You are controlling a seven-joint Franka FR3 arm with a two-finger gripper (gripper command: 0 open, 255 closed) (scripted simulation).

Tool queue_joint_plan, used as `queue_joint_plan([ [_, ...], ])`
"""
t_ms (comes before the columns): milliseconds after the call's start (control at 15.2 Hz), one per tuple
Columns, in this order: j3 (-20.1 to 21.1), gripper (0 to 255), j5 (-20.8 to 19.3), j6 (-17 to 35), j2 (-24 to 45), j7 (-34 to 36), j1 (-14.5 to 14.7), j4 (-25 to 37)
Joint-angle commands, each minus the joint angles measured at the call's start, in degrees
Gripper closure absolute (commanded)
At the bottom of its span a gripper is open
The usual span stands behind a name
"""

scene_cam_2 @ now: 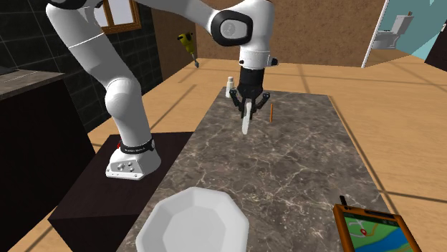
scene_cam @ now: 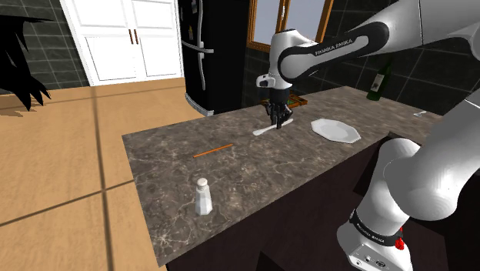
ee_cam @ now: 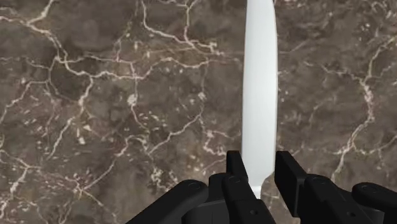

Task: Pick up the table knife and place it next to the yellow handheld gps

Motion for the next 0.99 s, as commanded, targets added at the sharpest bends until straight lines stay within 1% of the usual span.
queue_joint_plan([
  [0,-1.80,255,0.89,1.10,4.06,-2.63,-0.09,3.15],
  [264,-5.26,255,3.75,1.41,11.81,-8.84,-0.90,10.75],
  [528,-7.88,255,8.08,0.80,20.26,-15.38,-2.53,19.39],
  [726,-9.05,255,11.92,-0.45,27.00,-20.19,-4.65,26.71],
  [924,-9.41,255,15.84,-2.50,33.96,-24.55,-7.72,34.92],
])
